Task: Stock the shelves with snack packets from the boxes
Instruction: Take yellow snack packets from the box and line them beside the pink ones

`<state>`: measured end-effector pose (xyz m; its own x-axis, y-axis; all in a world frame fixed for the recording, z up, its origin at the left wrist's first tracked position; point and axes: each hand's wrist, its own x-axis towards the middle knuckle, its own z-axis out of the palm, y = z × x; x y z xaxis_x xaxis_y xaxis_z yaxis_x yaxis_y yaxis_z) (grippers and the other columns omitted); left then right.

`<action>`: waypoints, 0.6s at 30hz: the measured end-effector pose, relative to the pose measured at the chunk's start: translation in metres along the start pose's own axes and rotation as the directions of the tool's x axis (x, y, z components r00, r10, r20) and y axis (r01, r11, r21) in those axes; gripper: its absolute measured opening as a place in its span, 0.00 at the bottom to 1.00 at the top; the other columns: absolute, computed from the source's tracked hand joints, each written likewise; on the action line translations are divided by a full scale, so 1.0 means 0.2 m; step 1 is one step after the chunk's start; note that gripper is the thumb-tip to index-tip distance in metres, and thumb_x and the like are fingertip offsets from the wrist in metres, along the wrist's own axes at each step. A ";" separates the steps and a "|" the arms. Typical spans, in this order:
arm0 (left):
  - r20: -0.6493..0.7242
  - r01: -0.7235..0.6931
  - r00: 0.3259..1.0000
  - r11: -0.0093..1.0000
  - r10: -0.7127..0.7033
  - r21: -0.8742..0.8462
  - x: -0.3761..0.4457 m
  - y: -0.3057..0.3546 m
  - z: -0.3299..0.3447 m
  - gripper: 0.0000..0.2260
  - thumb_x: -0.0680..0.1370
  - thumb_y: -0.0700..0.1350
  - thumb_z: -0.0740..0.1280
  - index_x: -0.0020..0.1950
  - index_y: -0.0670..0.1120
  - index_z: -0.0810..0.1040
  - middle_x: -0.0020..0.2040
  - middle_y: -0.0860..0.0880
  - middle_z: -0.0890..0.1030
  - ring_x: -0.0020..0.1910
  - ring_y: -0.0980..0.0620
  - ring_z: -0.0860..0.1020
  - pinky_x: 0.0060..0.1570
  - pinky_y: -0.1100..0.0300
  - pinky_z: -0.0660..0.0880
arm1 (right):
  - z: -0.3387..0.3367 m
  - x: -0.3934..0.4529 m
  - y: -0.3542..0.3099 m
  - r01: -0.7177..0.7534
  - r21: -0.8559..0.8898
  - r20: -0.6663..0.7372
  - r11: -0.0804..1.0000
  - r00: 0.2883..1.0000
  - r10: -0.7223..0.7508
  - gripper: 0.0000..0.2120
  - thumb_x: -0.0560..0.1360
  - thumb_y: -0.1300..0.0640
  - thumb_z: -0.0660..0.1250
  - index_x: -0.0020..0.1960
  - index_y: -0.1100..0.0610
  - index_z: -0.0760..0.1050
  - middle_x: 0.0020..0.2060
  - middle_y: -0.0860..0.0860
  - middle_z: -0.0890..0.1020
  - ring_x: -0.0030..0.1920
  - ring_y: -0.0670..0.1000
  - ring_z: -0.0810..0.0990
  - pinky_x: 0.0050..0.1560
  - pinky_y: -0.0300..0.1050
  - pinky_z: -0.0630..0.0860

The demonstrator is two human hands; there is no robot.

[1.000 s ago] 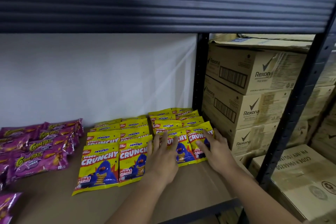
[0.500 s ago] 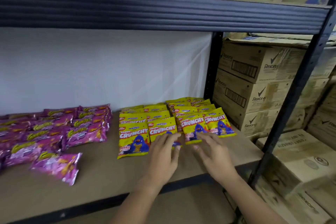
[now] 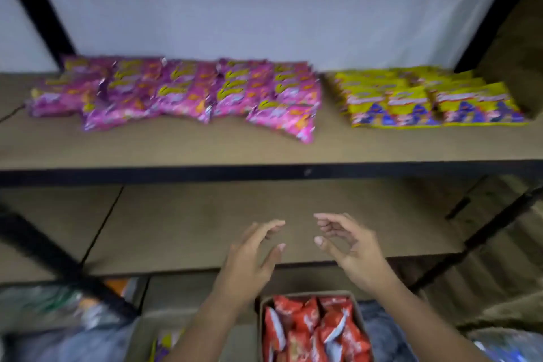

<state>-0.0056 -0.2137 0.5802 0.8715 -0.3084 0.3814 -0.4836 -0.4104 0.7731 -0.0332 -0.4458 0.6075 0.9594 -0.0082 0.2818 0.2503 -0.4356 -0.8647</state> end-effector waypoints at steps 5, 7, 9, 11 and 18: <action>-0.094 0.286 0.954 0.958 -0.284 0.009 -0.57 -0.68 -0.23 0.19 0.76 0.43 0.72 0.66 0.56 0.77 0.55 0.56 0.81 0.54 0.62 0.79 0.56 0.67 0.74 | 0.74 -0.18 0.28 -0.160 0.027 0.179 0.987 0.972 0.153 0.18 0.72 0.65 0.75 0.59 0.49 0.81 0.52 0.48 0.83 0.53 0.47 0.83 0.57 0.39 0.78; -0.120 0.423 0.901 0.905 -0.417 0.036 -0.81 -0.96 -0.26 0.23 0.76 0.39 0.73 0.67 0.56 0.76 0.54 0.55 0.82 0.52 0.63 0.79 0.54 0.71 0.72 | 1.03 -0.26 0.47 -0.212 0.008 0.255 0.977 0.945 0.203 0.20 0.72 0.65 0.75 0.58 0.47 0.81 0.52 0.48 0.83 0.53 0.46 0.83 0.57 0.38 0.78; -0.151 0.573 0.816 0.816 -0.559 0.077 -1.04 -1.26 -0.23 0.24 0.74 0.38 0.75 0.66 0.57 0.75 0.54 0.55 0.82 0.50 0.59 0.80 0.52 0.71 0.72 | 1.30 -0.34 0.70 -0.242 -0.023 0.336 0.970 0.912 0.236 0.20 0.72 0.63 0.76 0.58 0.43 0.81 0.52 0.46 0.83 0.53 0.45 0.83 0.56 0.39 0.78; -0.181 0.693 0.718 0.716 -0.672 0.089 -1.25 -1.56 -0.16 0.21 0.73 0.37 0.75 0.64 0.51 0.79 0.56 0.53 0.82 0.55 0.51 0.81 0.53 0.74 0.68 | 1.57 -0.43 0.97 -0.250 -0.049 0.393 0.967 0.885 0.249 0.22 0.71 0.62 0.77 0.57 0.38 0.81 0.51 0.41 0.83 0.52 0.44 0.83 0.55 0.39 0.78; -0.043 0.828 0.529 0.505 -0.847 0.244 -1.82 -2.58 0.15 0.32 0.71 0.36 0.75 0.71 0.60 0.72 0.65 0.46 0.78 0.59 0.48 0.80 0.55 0.65 0.73 | 2.40 -0.72 1.91 -0.274 -0.097 0.586 0.957 0.761 0.277 0.21 0.68 0.51 0.77 0.57 0.36 0.78 0.52 0.47 0.83 0.52 0.40 0.81 0.53 0.33 0.76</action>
<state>-0.0759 0.0846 0.0270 0.8745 0.2218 -0.4314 0.4577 -0.6716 0.5827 -0.0141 -0.1792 0.0368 0.8760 0.4004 -0.2688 -0.0361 -0.5014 -0.8644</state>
